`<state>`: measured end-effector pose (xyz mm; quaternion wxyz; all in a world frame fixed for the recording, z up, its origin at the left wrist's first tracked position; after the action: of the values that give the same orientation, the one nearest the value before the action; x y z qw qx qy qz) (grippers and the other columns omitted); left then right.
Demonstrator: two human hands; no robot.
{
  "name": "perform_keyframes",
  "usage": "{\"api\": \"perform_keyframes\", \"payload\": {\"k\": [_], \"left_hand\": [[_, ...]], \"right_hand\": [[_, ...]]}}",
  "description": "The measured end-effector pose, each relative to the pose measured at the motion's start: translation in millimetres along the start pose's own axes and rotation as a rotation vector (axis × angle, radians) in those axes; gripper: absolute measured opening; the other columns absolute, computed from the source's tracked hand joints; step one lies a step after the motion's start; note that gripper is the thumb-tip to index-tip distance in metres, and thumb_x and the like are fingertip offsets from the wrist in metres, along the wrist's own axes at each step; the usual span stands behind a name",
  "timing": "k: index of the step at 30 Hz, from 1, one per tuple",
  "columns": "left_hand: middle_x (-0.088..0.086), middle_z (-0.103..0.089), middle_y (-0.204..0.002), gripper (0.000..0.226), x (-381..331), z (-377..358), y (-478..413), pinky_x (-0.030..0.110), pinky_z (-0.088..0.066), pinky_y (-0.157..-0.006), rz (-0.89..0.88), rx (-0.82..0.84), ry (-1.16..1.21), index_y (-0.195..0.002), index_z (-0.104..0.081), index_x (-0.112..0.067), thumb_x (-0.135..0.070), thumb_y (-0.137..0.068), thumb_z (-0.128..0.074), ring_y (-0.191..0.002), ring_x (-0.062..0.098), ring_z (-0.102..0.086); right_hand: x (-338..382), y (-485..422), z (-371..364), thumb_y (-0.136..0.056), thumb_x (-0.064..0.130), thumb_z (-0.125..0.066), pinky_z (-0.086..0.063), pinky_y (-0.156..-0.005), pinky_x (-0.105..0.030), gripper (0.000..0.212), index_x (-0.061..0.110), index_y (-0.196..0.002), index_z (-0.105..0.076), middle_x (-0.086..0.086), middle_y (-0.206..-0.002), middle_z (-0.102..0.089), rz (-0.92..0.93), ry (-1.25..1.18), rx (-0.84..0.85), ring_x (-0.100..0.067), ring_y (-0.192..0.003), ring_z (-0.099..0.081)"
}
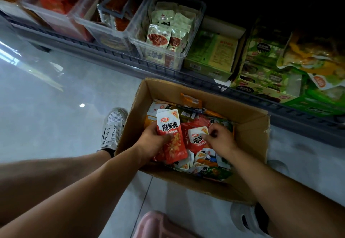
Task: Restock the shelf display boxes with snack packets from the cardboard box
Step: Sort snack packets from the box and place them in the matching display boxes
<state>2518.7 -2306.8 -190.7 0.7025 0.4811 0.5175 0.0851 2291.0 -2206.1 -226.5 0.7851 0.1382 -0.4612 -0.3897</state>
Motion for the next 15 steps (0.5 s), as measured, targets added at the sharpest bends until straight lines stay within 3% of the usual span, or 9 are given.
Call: {"api": "perform_keyframes", "payload": {"k": [4, 6, 10, 13, 15], "left_hand": [[0.000, -0.073, -0.115, 0.039, -8, -2, 6, 0.037, -0.061, -0.077, -0.036, 0.007, 0.076, -0.132, -0.058, -0.024, -0.017, -0.096, -0.071, -0.100, 0.019, -0.073], [0.000, -0.075, -0.114, 0.036, -10, -3, 8, 0.041, -0.063, -0.078, -0.034, 0.008, 0.096, -0.129, -0.061, -0.024, -0.017, -0.095, -0.072, -0.099, 0.020, -0.075], [0.002, -0.077, -0.113, 0.031, -15, -9, 13, 0.043, -0.062, -0.083, -0.034, 0.040, 0.094, -0.125, -0.064, -0.024, -0.018, -0.096, -0.071, -0.100, 0.022, -0.076], [0.007, -0.076, -0.118, 0.029, -20, -19, 17, 0.049, -0.060, -0.089, -0.039, 0.118, 0.113, -0.126, -0.064, -0.021, -0.018, -0.098, -0.069, -0.103, 0.029, -0.075], [0.009, -0.075, -0.119, 0.030, -24, -25, 19, 0.049, -0.059, -0.093, -0.048, 0.160, 0.137, -0.129, -0.063, -0.018, -0.018, -0.099, -0.066, -0.107, 0.030, -0.074]], "right_hand": [[31, 15, 19, -0.099, 0.025, -0.060, -0.061, -0.071, -0.034, 0.011, 0.019, -0.108, -0.056, -0.001, -0.102, -0.073, -0.024, -0.317, 0.000, -0.013, -0.086, -0.073], [51, 21, 34, -0.100, 0.023, -0.058, -0.057, -0.073, -0.031, 0.015, 0.019, -0.115, -0.058, 0.003, -0.102, -0.074, 0.032, -0.377, -0.018, -0.011, -0.087, -0.073], [70, 31, 46, -0.098, 0.018, -0.062, -0.059, -0.079, -0.040, 0.011, 0.022, -0.109, -0.064, -0.001, -0.099, -0.077, 0.032, -0.580, -0.035, -0.018, -0.087, -0.075], [79, 38, 18, -0.089, 0.009, -0.072, -0.059, -0.085, -0.043, 0.032, 0.021, -0.118, -0.064, -0.002, -0.106, -0.076, -0.027, -0.620, 0.133, -0.020, -0.094, -0.074], [80, 43, 4, -0.085, 0.007, -0.077, -0.059, -0.080, -0.035, 0.042, 0.021, -0.122, -0.063, 0.001, -0.110, -0.074, -0.030, -0.511, 0.144, -0.016, -0.097, -0.072]]}}
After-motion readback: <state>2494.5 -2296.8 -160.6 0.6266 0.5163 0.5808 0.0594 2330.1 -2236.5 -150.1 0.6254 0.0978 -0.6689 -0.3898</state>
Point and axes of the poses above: each hand's wrist, its own y-axis away from the middle knuckle, its own z-axis out of the back of the hand, x = y × z, the point moved 10 cm from there along -y, towards the middle knuckle
